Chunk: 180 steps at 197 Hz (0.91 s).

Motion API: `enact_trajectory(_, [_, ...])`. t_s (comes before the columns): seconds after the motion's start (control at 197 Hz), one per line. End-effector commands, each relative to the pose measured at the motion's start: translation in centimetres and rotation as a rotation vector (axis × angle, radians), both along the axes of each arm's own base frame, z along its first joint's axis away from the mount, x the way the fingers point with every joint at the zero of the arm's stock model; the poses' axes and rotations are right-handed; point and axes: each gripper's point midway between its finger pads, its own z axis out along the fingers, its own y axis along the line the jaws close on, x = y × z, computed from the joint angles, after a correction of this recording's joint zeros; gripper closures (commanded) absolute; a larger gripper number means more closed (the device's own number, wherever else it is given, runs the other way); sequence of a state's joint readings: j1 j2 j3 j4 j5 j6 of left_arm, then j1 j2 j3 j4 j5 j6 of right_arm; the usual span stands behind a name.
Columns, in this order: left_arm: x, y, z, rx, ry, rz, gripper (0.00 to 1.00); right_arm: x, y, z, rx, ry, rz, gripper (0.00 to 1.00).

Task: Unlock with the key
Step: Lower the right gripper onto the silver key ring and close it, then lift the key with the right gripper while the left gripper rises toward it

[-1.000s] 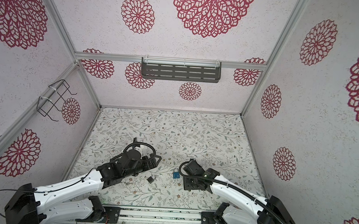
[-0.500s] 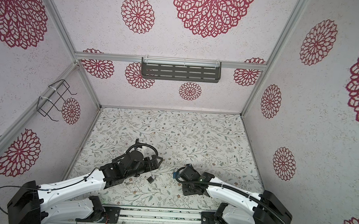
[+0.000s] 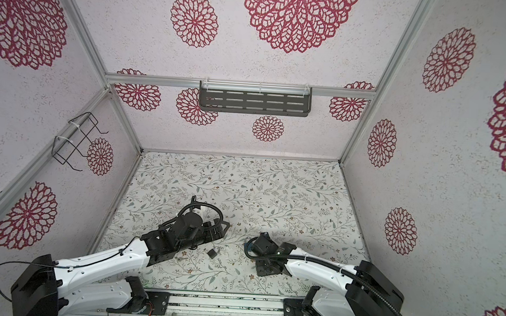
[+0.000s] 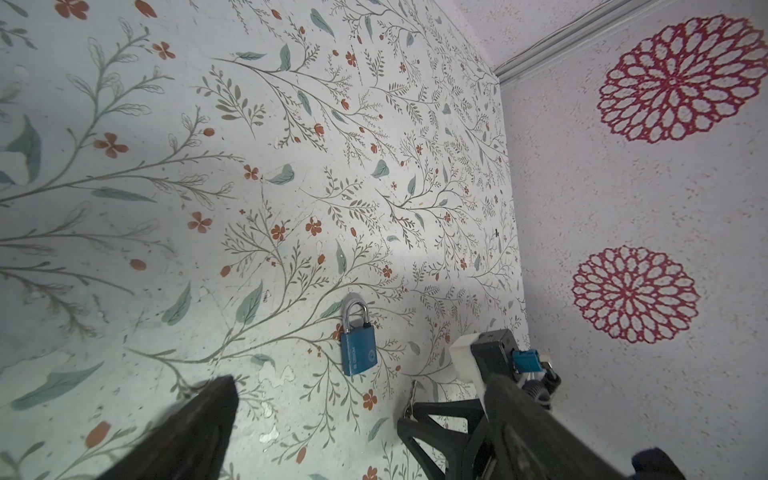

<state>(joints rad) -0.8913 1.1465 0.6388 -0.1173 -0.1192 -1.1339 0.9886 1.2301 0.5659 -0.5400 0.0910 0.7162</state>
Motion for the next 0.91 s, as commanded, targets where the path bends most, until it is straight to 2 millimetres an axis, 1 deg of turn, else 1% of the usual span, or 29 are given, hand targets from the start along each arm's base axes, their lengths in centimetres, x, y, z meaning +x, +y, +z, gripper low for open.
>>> enact_trajectory(0.0, [0.1, -0.3, 0.6, -0.005, -0.024, 0.0, 0.03, 0.5, 0.1, 0.4, -0.018, -0.028, 0.014, 0.7])
enact_trajectory(0.461, [0.2, -0.2, 0.7, -0.002, -0.033, 0.005, 0.02, 0.7, 0.1, 0.6, -0.024, -0.035, 0.023, 0.82])
enact_trajectory(0.658, [0.2, -0.2, 0.7, -0.009, -0.026, 0.009, 0.03, 0.8, 0.5, 0.7, -0.016, -0.039, 0.036, 0.87])
enact_trajectory(0.907, [0.2, -0.2, 1.2, -0.023, -0.037, 0.009, 0.02, 1.4, 1.1, 1.7, -0.003, -0.063, 0.054, 0.93])
